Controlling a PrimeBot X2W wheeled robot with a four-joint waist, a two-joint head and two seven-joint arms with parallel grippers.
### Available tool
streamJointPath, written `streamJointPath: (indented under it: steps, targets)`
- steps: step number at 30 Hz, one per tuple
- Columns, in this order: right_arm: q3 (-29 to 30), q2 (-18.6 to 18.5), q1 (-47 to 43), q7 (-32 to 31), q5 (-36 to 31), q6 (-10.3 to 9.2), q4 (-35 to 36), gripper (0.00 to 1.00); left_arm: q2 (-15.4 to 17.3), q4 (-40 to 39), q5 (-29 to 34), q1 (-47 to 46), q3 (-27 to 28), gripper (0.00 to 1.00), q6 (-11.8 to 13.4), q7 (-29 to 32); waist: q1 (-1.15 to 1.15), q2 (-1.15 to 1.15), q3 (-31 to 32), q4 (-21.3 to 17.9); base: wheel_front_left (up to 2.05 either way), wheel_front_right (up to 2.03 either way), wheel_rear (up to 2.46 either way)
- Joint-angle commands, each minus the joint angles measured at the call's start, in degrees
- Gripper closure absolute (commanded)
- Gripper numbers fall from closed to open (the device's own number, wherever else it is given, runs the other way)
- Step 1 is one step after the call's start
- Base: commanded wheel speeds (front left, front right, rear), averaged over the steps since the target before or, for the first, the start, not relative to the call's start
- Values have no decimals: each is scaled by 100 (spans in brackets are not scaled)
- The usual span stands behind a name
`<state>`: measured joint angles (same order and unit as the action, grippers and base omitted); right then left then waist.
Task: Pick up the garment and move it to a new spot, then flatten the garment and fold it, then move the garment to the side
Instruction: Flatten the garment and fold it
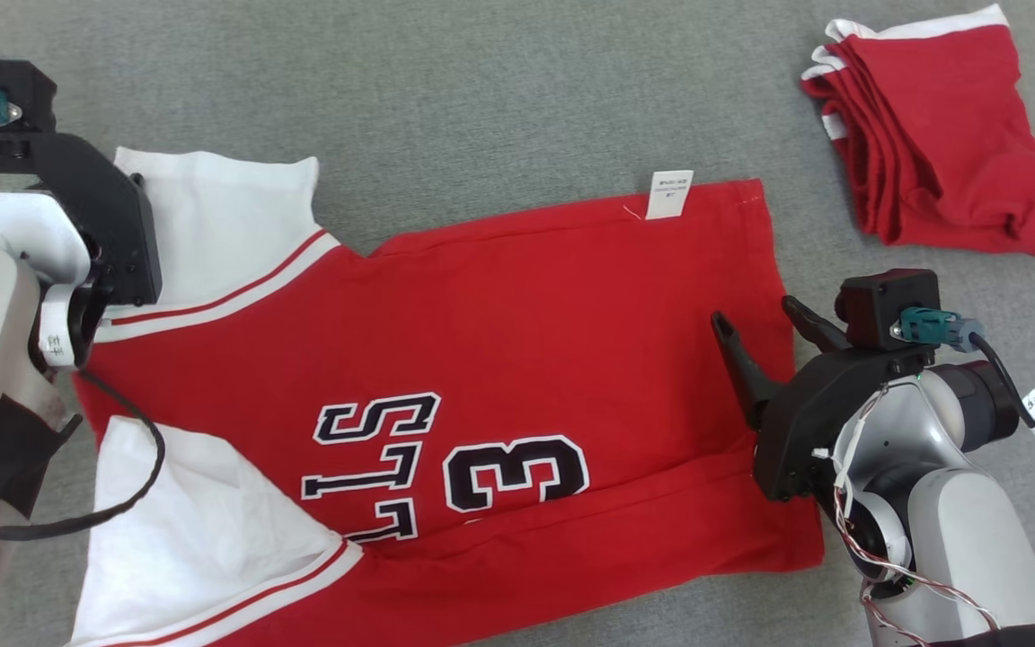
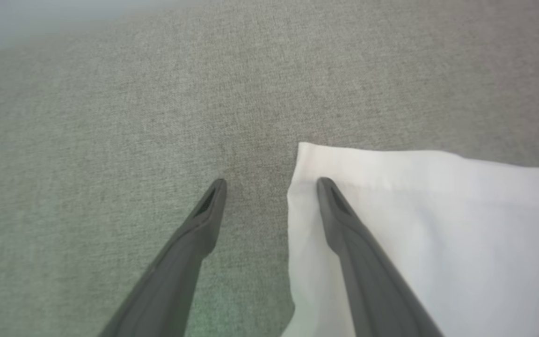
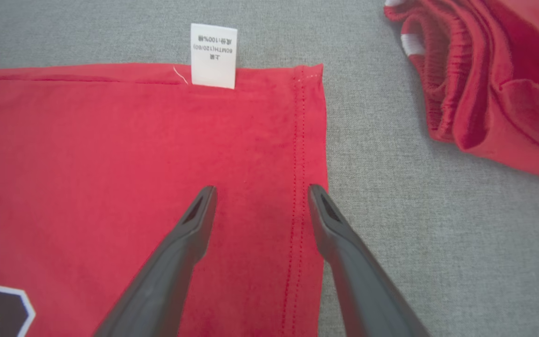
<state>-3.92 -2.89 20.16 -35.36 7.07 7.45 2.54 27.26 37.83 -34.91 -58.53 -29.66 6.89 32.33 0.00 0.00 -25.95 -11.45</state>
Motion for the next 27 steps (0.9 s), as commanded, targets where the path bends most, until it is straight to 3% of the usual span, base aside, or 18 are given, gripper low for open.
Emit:
streamJointPath:
  steps: [1, 7, 9, 10, 19, 27]
  targets:
    - [-11, 2, 61, -25, 20, 3, 4, 0, -4, -37, -29, 95, -27, 0, -15, -50, 0, 0, -38, -50, 0, 0, 0]
    - [18, -13, 60, -78, -99, 3, 52, 0, -18, 63, -14, 157, -66, 1, -33, -208, 0, 0, -61, -110, 0, 0, 0]
    - [23, -34, 37, -86, -113, 3, 79, 0, -46, 113, -35, 144, -82, 58, -51, -211, 0, 0, -49, -101, 0, 0, 0]
    - [22, -50, 30, -110, -117, 3, 90, 0, -44, 139, -18, 146, -97, 100, -61, -219, 0, 0, -39, -92, 0, 0, 0]
    - [-129, -257, 289, -268, -120, 3, 141, 0, -171, 183, 190, 2, -215, 100, 25, -634, 0, 0, 2, 90, 0, 0, 0]
    - [-43, -631, 1318, -430, -552, 3, -249, 0, -709, 379, 248, -122, -365, 100, 136, -1079, 0, 0, -91, 331, 0, 0, 0]
